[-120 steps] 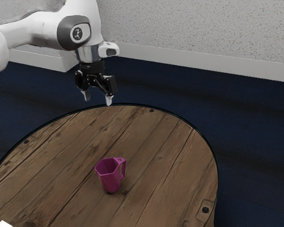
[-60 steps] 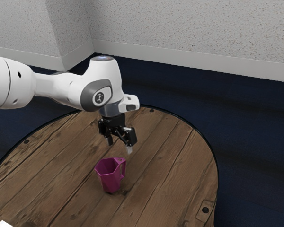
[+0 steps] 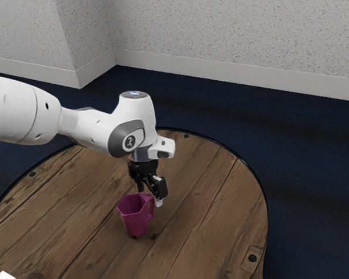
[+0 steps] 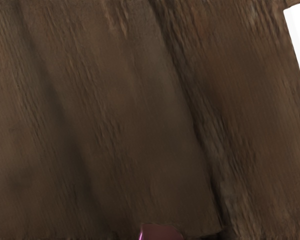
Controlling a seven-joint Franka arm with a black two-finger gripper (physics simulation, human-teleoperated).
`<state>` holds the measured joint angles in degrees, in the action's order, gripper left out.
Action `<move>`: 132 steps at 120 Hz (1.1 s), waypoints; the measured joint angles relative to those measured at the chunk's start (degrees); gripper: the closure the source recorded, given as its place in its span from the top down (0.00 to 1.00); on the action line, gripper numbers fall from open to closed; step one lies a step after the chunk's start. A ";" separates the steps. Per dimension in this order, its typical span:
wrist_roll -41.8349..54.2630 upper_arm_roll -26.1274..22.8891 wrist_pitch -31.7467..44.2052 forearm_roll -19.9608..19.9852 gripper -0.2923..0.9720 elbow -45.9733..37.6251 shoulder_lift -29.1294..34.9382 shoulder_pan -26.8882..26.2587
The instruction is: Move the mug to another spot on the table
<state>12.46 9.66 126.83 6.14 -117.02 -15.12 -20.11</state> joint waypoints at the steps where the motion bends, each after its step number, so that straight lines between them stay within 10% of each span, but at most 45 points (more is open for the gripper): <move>1: 0.13 0.00 0.02 -0.02 0.76 0.02 -0.14 0.00; 68: 6.12 0.00 -0.62 -1.87 0.75 -0.25 -2.92 -0.60; 88: 7.09 0.00 -0.88 -1.97 0.48 -0.13 -2.99 -0.86; 132: 6.25 0.05 -12.44 -3.15 0.29 5.63 -3.45 -0.34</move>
<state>18.71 9.71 114.39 2.99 -111.38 -18.57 -20.45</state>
